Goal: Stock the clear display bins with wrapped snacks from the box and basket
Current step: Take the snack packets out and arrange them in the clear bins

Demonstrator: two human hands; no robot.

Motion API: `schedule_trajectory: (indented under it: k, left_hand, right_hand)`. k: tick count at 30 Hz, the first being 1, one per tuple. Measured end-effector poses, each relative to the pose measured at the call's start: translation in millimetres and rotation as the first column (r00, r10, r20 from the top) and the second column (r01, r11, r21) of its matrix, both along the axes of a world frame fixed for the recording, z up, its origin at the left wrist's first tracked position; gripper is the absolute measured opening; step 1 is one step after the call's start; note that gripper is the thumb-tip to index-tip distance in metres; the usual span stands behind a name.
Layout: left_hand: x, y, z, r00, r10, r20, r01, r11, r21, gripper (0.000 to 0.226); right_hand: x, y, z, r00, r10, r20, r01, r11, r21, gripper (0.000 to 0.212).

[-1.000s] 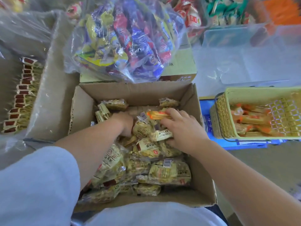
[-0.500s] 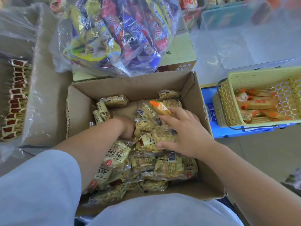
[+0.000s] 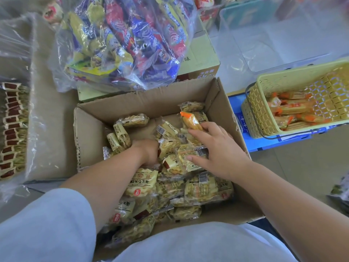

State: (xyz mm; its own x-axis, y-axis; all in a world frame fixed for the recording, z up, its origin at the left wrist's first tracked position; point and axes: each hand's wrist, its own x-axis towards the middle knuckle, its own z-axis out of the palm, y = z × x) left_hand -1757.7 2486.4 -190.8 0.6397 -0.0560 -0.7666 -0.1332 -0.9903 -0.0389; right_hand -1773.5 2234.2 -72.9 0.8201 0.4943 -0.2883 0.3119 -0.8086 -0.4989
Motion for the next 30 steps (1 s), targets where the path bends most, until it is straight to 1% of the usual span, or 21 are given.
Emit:
schedule_trajectory:
  k: [7,10,14,16,18,21,23,25,27,29,30]
  left_hand:
    - [-6,0,5,0.987,-0.142,0.081,0.137,0.989,0.064,0.043]
    - [-6,1,5,0.987,-0.083,0.140,0.081,0.997,0.021,0.042]
    - [-3,4,13,0.984,-0.029,0.176,0.025,0.999,0.024,0.039]
    - [-2,3,19,0.974,-0.043,0.223,0.031,0.998,0.057,0.043]
    - [1,2,28,0.958,-0.031,0.286,0.017,0.998,0.053,0.042]
    - [8,-1,45,0.941,0.037,0.337,-0.038,0.999,-0.003,0.043]
    - [11,-1,60,0.930,0.042,0.364,-0.038,0.999,-0.019,0.037]
    - [12,-1,79,0.914,0.006,0.406,-0.016,1.000,0.020,0.031]
    - [9,2,102,0.897,-0.019,0.441,-0.019,0.996,0.082,0.032]
    - [1,10,126,0.872,0.013,0.489,-0.063,0.994,0.086,0.038]
    - [-5,16,138,0.856,0.062,0.514,-0.103,0.993,0.051,0.041]
  right_hand:
    - [-4,-2,3,1.000,-0.018,0.000,0.018,1.000,0.003,0.074]
    - [-7,-1,5,1.000,-0.027,0.008,0.027,1.000,0.016,0.073]
    - [-11,-2,8,0.997,-0.077,0.027,0.073,0.990,0.120,0.067]
    - [-12,-4,10,0.993,-0.114,0.035,0.105,0.974,0.199,0.062]
    - [-14,-5,13,0.987,-0.158,0.035,0.141,0.947,0.289,0.056]
    - [-14,-9,17,0.972,-0.236,-0.021,0.223,0.881,0.417,0.047]
    - [-13,-11,20,0.959,-0.272,-0.075,0.274,0.839,0.470,0.041]
    - [-13,-12,23,0.945,-0.299,-0.132,0.324,0.810,0.490,0.038]
    - [-13,-12,26,0.933,-0.308,-0.187,0.361,0.788,0.499,0.033]
    - [-14,-10,29,0.921,-0.312,-0.231,0.388,0.761,0.519,0.030]
    - [-14,-7,32,0.914,-0.314,-0.256,0.405,0.748,0.526,0.029]
